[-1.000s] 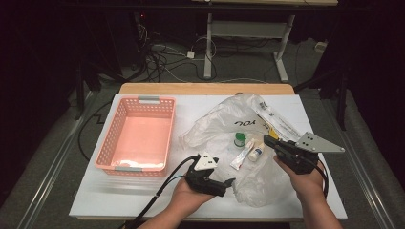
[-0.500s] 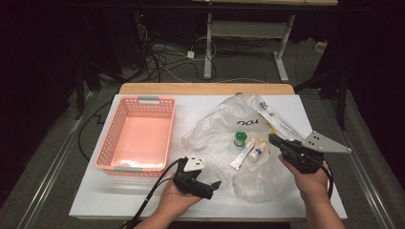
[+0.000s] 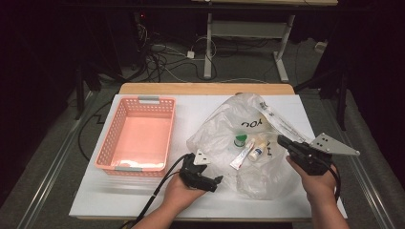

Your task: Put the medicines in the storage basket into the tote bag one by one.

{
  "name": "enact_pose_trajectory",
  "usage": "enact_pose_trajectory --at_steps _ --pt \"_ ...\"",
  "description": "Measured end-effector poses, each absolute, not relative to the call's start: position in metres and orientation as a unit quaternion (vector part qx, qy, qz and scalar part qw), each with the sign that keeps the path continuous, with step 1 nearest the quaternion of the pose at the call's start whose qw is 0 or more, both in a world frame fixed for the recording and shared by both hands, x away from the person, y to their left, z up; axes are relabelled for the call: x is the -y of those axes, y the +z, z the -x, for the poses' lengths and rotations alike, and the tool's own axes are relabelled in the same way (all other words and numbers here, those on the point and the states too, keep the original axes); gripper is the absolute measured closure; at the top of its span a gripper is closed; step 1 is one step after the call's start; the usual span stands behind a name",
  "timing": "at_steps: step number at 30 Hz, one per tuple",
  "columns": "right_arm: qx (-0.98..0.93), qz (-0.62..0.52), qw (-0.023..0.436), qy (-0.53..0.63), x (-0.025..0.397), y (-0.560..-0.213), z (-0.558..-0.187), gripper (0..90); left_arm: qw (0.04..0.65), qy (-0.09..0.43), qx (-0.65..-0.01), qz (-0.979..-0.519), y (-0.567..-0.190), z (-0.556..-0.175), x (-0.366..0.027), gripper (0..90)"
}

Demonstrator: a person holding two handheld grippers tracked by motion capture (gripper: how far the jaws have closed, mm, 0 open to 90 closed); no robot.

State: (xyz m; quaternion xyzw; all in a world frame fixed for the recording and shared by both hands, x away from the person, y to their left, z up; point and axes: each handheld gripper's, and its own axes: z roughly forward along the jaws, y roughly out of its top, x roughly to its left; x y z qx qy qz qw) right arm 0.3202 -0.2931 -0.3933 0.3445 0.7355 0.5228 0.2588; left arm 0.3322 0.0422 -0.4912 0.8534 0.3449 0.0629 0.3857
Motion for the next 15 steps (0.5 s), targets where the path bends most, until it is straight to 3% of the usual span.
enact_pose_trajectory --at_steps 4,15 --pt "-0.739 -0.344 0.258 0.519 0.294 -0.395 -0.316 90.0 0.342 0.078 -0.325 -0.878 -0.493 -0.332 -0.026 11.9" --pt "-0.743 -0.333 0.259 0.519 0.288 -0.393 -0.309 90.0 0.364 0.071 -0.310 -0.875 -0.493 -0.325 -0.027 47.1"
